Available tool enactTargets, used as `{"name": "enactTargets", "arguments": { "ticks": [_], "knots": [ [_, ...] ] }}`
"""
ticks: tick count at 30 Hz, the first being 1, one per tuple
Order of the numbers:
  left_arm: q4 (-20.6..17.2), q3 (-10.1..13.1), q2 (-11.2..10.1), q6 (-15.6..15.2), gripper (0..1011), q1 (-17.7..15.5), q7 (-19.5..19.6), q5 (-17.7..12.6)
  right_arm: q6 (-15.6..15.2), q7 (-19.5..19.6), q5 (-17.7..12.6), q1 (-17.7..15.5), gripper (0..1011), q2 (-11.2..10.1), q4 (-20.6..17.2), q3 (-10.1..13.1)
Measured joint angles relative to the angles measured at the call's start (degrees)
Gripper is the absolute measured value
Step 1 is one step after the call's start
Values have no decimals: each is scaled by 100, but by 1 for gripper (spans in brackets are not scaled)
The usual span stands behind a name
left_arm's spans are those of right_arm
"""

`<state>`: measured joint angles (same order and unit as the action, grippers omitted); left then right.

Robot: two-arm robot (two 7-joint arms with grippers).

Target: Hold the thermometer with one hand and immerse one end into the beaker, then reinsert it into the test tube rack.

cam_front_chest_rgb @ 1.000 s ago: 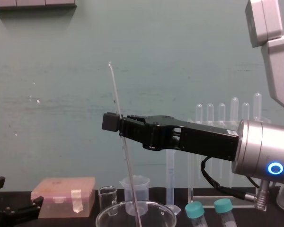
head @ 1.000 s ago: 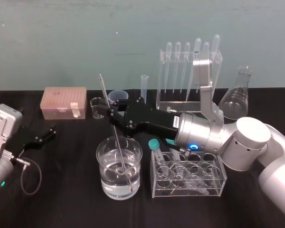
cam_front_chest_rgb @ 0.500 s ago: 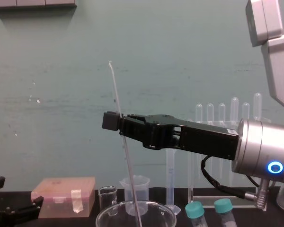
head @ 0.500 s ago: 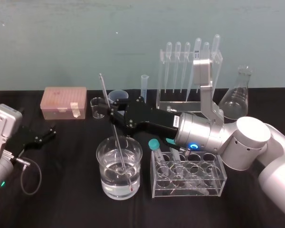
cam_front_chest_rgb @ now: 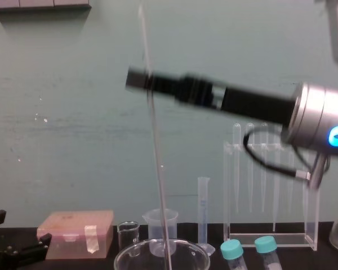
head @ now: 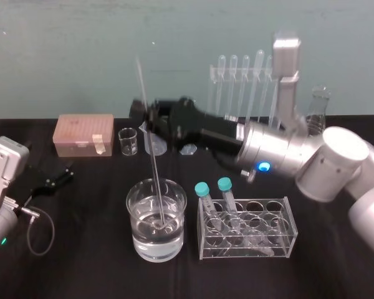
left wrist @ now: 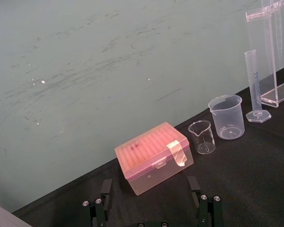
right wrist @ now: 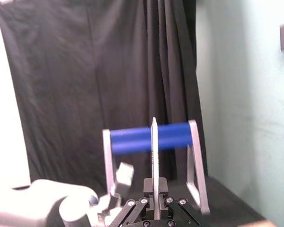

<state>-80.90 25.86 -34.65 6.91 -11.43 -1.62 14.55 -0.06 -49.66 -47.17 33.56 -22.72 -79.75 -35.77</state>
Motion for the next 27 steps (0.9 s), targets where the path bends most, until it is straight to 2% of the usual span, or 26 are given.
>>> {"name": "enactTargets", "arguments": {
  "ticks": [5, 8, 11, 16, 20, 21, 24, 27],
  "knots": [
    [0, 0, 0, 0, 1008, 0, 0, 0, -250, -64, -480, 182, 57, -124, -388, 259],
    [0, 0, 0, 0, 1008, 0, 0, 0, -276, -4, -637, 288, 57, -233, -593, 438],
    [0, 0, 0, 0, 1008, 0, 0, 0, -219, 135, -679, 348, 57, -331, -700, 596],
    [0, 0, 0, 0, 1008, 0, 0, 0, 92, 746, -555, 334, 57, -647, -841, 966],
    [0, 0, 0, 0, 1008, 0, 0, 0, 278, 1203, -381, 126, 56, -927, -941, 1245],
    [0, 0, 0, 0, 1008, 0, 0, 0, 311, 1380, -335, -20, 56, -1041, -1000, 1365],
    [0, 0, 0, 0, 1008, 0, 0, 0, 307, 1598, -319, -276, 56, -1202, -1119, 1538],
    [0, 0, 0, 0, 1008, 0, 0, 0, 205, 1776, -367, -668, 56, -1387, -1316, 1713]
  ]
}}
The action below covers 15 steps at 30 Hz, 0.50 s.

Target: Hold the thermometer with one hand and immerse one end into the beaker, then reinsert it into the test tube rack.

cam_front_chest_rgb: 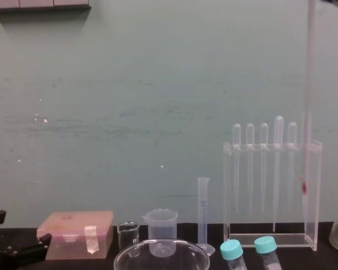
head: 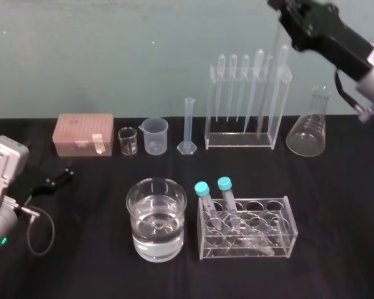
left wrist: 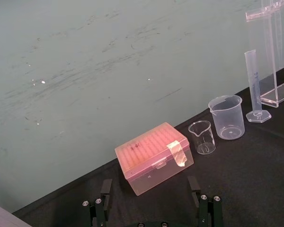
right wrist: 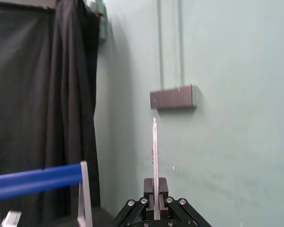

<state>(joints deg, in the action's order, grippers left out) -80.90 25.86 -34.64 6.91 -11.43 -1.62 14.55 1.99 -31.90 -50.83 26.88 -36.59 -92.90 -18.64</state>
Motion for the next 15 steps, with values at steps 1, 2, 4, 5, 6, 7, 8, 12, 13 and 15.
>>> {"name": "enactTargets", "arguments": {
  "ticks": [1, 2, 4, 5, 6, 7, 8, 12, 13, 15],
  "knots": [
    [0, 0, 0, 0, 1008, 0, 0, 0, -66, 47, -47, -186, 56, -79, -102, 54],
    [0, 0, 0, 0, 1008, 0, 0, 0, -99, 60, -72, -285, 57, -113, -152, 74],
    [0, 0, 0, 0, 1008, 0, 0, 0, -182, 63, -152, -539, 56, -215, -317, 122],
    [0, 0, 0, 0, 1008, 0, 0, 0, -196, 60, -171, -608, 56, -241, -359, 132],
    [0, 0, 0, 0, 1008, 0, 0, 0, -213, 55, -190, -679, 57, -269, -399, 140],
    [0, 0, 0, 0, 1008, 0, 0, 0, -228, 30, -220, -792, 56, -317, -477, 153],
    [0, 0, 0, 0, 1008, 0, 0, 0, -228, 30, -220, -792, 56, -317, -477, 153],
    [0, 0, 0, 0, 1008, 0, 0, 0, -245, -62, -237, -1017, 56, -411, -583, 142],
    [0, 0, 0, 0, 1008, 0, 0, 0, -245, -75, -234, -1037, 56, -418, -587, 131],
    [0, 0, 0, 0, 1008, 0, 0, 0, -246, -111, -209, -1075, 57, -425, -586, 87]
  ]
}}
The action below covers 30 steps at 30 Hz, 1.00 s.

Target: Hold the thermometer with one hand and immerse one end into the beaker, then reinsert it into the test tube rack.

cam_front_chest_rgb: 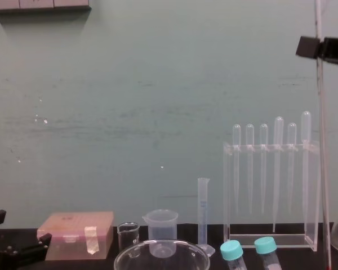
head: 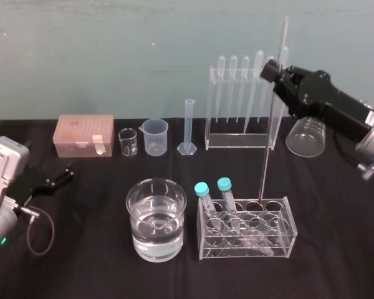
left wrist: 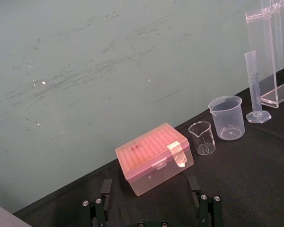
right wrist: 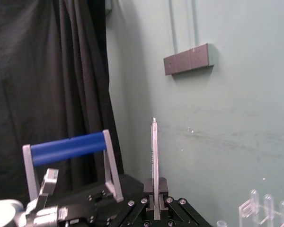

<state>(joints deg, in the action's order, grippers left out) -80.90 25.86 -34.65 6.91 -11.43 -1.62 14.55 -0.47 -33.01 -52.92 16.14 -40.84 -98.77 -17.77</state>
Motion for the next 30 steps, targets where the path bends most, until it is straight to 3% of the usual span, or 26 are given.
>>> {"name": "enactTargets", "arguments": {
  "ticks": [12, 30],
  "knots": [
    [0, 0, 0, 0, 1008, 0, 0, 0, 205, -136, 471, 140, 56, 206, 375, -244],
    [0, 0, 0, 0, 1008, 0, 0, 0, 114, -228, 842, 312, 57, 454, 870, -519]
  ]
}}
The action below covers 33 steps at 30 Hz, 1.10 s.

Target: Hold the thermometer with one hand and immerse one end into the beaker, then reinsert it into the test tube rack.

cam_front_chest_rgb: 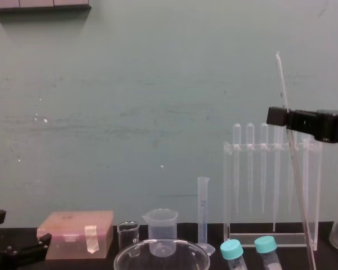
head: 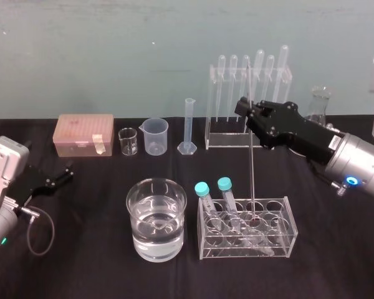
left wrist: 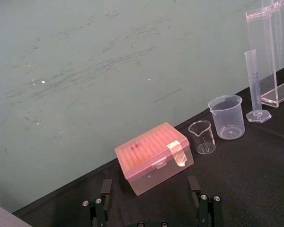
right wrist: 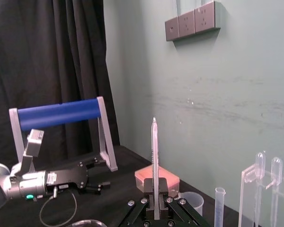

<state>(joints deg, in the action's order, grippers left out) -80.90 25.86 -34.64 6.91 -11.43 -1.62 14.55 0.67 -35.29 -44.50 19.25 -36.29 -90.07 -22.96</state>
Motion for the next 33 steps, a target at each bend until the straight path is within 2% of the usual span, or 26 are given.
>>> {"name": "enactTargets", "arguments": {
  "ticks": [19, 33],
  "knots": [
    [0, 0, 0, 0, 1008, 0, 0, 0, -79, -32, 343, 4, 57, 82, 217, -153],
    [0, 0, 0, 0, 1008, 0, 0, 0, -79, -30, 324, 2, 72, 78, 218, -143]
  ]
}}
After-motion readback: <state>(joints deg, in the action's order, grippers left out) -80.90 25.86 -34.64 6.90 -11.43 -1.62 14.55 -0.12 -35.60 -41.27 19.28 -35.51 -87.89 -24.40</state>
